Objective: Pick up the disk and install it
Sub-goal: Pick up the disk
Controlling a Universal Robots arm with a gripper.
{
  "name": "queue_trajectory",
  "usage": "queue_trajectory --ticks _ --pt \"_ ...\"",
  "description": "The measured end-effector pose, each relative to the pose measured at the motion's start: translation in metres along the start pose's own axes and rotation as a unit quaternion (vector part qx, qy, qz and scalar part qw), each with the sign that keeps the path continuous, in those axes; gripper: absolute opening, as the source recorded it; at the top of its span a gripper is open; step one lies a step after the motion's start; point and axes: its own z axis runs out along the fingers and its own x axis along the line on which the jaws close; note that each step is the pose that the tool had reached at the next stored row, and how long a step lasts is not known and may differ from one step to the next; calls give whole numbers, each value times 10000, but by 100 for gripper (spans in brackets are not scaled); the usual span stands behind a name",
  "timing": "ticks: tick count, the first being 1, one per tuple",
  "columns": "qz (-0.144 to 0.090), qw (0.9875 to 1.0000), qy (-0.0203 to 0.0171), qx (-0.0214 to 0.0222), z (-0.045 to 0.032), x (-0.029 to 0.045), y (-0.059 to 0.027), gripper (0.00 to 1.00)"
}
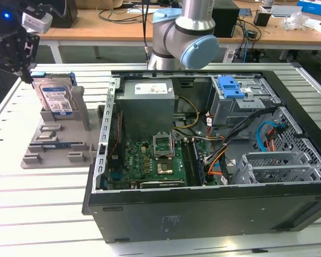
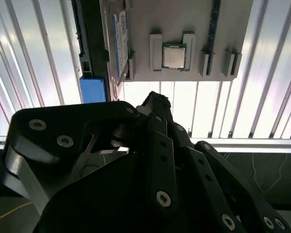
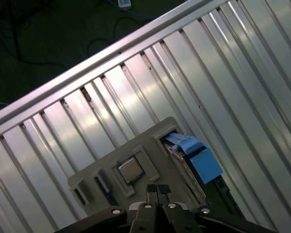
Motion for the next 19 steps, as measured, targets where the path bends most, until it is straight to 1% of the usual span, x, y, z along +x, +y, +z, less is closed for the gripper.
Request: queue_trajectory --ticks 3,4,5,6,7,9,10,11,13,14,15,16,18,19 --pt "-217 9998 7 -5 0 0 0 11" --pt "-337 9994 11 -7 0 0 0 11" --pt "-403 9992 13 -9 0 0 0 11" --pt "-479 9988 15 -10 1 0 0 11" --pt "-596 9982 20 -13 0 0 0 11" --pt "-722 9974 25 -14 0 0 -1 11" --pt "-835 9965 33 -15 0 0 0 11" --pt "-997 9950 45 -15 0 -1 0 11" --pt "-1242 9922 54 -19 0 -2 1 11" --pt "-1305 9914 58 -20 0 -2 1 11" --pt "-1388 9903 66 -19 0 -3 2 11" --pt "-1435 9896 72 -19 0 -4 2 11" --pt "-1489 9888 76 -19 0 -7 4 11" --pt "-1530 9882 77 -20 0 -8 4 11"
